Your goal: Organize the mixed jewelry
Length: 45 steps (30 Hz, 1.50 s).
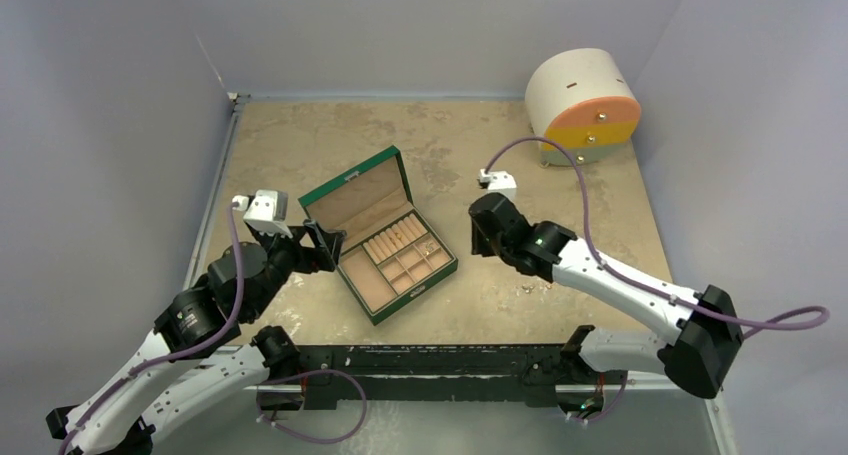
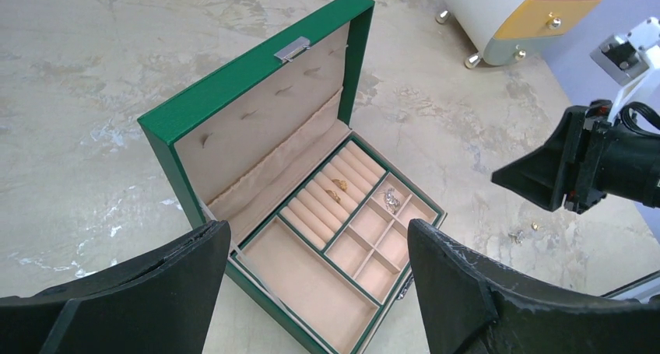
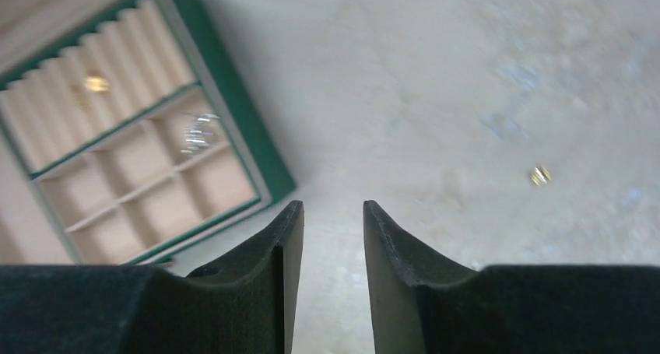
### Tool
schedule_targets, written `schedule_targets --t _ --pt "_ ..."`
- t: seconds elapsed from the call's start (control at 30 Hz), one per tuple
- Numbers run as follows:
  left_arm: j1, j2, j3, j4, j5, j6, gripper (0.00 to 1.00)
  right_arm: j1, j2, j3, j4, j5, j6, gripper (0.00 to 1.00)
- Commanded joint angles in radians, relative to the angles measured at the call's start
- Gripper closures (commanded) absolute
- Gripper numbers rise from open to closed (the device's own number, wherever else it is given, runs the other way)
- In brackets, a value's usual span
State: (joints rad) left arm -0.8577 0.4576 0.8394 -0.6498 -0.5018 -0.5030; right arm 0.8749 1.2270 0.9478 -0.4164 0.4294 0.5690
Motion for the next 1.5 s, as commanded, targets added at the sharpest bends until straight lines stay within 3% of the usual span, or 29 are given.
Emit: schedule_targets --t 0.0,0.23,0.57,0.97,1.47 --pt "0.007 0.009 0.007 0.032 0.004 0.02 0.16 -0.097 -0.087 -0.092 -0.101 0.057 0.115 0.63" --pt "0.009 0.006 0.007 0.033 0.007 0.021 0.16 -0.321 -0.11 -0.23 -0.067 0.035 0.195 0.62" --pt "0.009 0.0 0.004 0.032 -0.001 0.018 0.16 -0.488 -0.014 -0.295 0.074 0.012 0.212 0.61" --pt "0.009 0.01 0.005 0.032 -0.001 0.018 0.16 -0.553 0.101 -0.303 0.212 -0.024 0.213 0.66" --pt "0.01 0.007 0.005 0.032 -0.001 0.018 0.15 -0.565 0.124 -0.302 0.201 -0.025 0.223 0.77"
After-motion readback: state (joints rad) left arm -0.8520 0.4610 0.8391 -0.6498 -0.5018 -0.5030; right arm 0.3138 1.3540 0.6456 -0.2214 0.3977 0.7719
